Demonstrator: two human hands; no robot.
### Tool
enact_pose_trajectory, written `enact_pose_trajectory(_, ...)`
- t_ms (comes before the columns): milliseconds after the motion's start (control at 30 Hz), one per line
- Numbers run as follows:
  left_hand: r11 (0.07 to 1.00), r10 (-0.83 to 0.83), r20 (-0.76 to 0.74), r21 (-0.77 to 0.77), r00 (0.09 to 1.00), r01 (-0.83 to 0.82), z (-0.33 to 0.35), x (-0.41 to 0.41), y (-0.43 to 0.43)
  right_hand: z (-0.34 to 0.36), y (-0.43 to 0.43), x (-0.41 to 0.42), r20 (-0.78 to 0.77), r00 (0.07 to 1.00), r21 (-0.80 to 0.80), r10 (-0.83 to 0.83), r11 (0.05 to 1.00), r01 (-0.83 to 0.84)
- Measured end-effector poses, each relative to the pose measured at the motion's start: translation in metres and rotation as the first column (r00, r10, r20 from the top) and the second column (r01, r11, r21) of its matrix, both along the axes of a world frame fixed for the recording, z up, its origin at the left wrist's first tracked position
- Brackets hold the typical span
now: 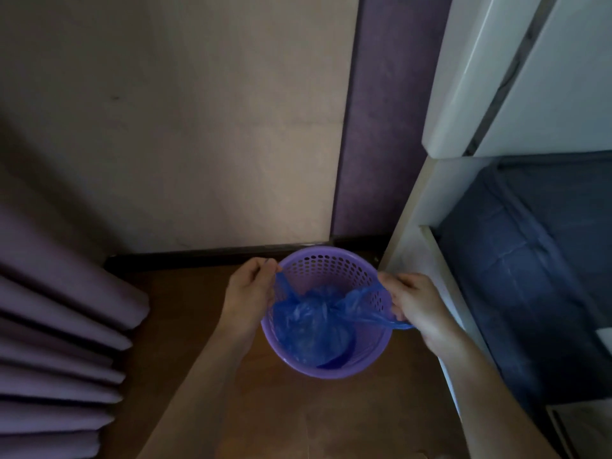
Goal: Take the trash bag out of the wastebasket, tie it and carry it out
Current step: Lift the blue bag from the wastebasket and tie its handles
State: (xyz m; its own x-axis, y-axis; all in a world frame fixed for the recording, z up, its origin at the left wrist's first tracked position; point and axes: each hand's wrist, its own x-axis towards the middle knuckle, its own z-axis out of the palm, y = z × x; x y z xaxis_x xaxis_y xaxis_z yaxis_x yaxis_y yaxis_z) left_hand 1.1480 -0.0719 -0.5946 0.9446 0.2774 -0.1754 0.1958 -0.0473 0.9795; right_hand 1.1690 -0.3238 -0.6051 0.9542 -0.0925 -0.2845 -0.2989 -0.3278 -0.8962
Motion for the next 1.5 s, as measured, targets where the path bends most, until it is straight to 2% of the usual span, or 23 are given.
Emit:
enact_pose_trajectory(33, 1.0, -0.004, 0.027, 0.01, 1.0, 0.003, 0.005, 0.0, -0.006, 0.003, 0.01, -0.002, 0.03, 0.999, 0.14, -0.025, 0.99, 0.021)
enact_pose_trajectory(100, 0.999, -0.049, 0.083, 0.022, 0.995, 0.047, 0.013, -0.001, -0.019, 0.013, 0.028, -0.005, 0.092, 0.995, 0.276, -0.028, 0.961, 0.002)
enact_pose_trajectory(200, 0.995, -0.092, 0.136, 0.039, 0.986, 0.088, 0.019, -0.004, -0.032, 0.02, 0.05, -0.009, 0.134, 0.988, 0.386, -0.082, 0.922, 0.024)
enact_pose_trajectory(333, 1.0, -0.001, 0.163, -0.002, 0.987, 0.001, 0.027, 0.002, -0.043, 0.03, 0.07, -0.01, 0.172, 0.971, 0.455, -0.168, 0.888, 0.072)
enact_pose_trajectory(467, 0.999, 0.044, 0.152, -0.036, 0.987, -0.039, 0.06, 0.007, -0.045, 0.062, 0.081, -0.002, 0.225, 0.959, 0.387, -0.17, 0.919, 0.072)
enact_pose_trajectory(600, 0.998, 0.05, 0.099, -0.031, 0.994, -0.047, 0.131, -0.003, -0.046, 0.131, 0.082, -0.007, 0.216, 0.96, 0.338, -0.181, 0.936, 0.1)
enact_pose_trajectory(967, 0.99, 0.144, 0.001, 0.002, 0.99, -0.144, 0.403, -0.051, -0.046, 0.405, 0.075, -0.043, 0.192, 0.954, 0.336, -0.229, 0.929, 0.155)
enact_pose_trajectory(1167, 0.982, 0.19, 0.002, -0.02, 0.982, -0.19, 0.542, -0.092, -0.043, 0.544, 0.077, -0.084, 0.198, 0.964, 0.3, -0.176, 0.948, 0.111)
enact_pose_trajectory(1333, 0.982, 0.188, 0.021, -0.036, 0.982, -0.187, 0.6, -0.127, -0.039, 0.598, 0.085, -0.12, 0.218, 0.964, 0.307, -0.15, 0.949, 0.078)
enact_pose_trajectory(1500, 0.985, 0.171, 0.058, -0.023, 0.984, -0.17, 0.615, -0.162, -0.03, 0.618, 0.103, -0.157, 0.233, 0.962, 0.31, -0.145, 0.948, 0.068)
